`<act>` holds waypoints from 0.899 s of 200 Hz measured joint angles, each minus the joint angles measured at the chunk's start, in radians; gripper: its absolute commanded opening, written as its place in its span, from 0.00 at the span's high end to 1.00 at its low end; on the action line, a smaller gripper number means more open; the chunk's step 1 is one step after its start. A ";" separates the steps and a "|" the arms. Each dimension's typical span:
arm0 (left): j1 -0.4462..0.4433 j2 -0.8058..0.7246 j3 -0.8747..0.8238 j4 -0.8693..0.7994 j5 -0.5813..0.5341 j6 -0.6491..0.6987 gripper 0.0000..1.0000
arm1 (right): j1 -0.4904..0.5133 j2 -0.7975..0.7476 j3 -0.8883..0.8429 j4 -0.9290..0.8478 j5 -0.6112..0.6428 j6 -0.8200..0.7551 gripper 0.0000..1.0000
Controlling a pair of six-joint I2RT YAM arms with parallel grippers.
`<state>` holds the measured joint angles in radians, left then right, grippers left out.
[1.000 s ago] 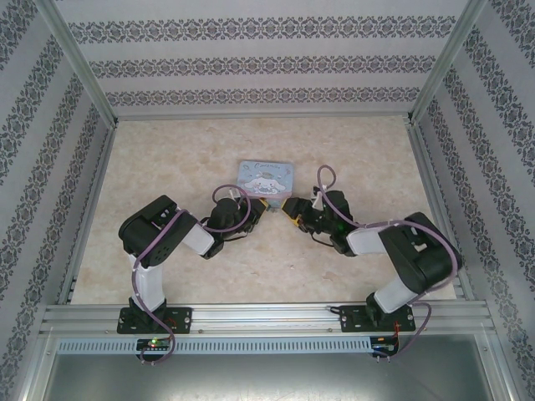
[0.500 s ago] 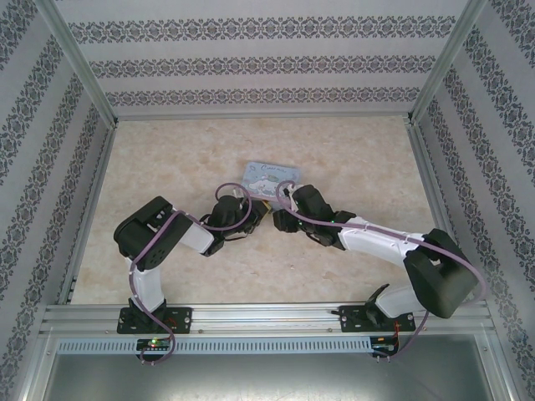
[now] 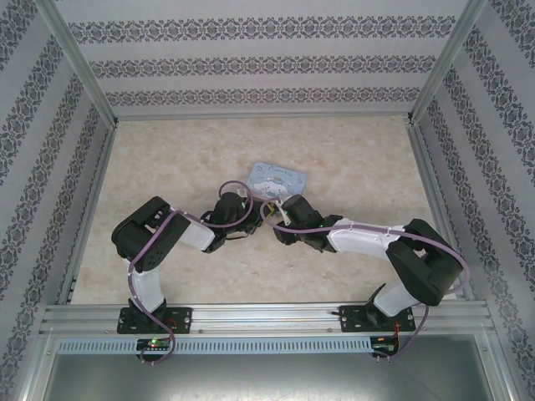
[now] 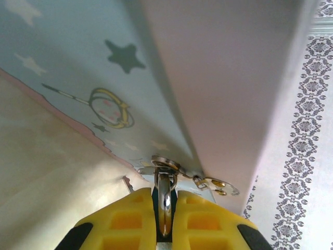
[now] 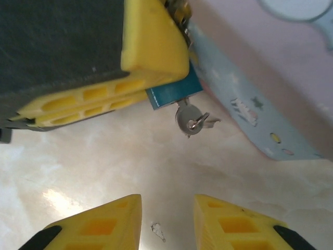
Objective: Unlock the padlock with the key
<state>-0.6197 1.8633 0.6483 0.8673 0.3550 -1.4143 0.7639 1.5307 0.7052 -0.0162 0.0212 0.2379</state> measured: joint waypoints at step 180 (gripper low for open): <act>0.007 -0.002 0.005 -0.012 0.010 -0.002 1.00 | -0.016 0.126 0.114 0.000 0.060 -0.024 0.92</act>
<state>-0.6128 1.8614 0.6533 0.8555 0.3653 -1.4158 0.7479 1.6569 0.8188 -0.0166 0.0807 0.2142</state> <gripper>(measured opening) 0.097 0.119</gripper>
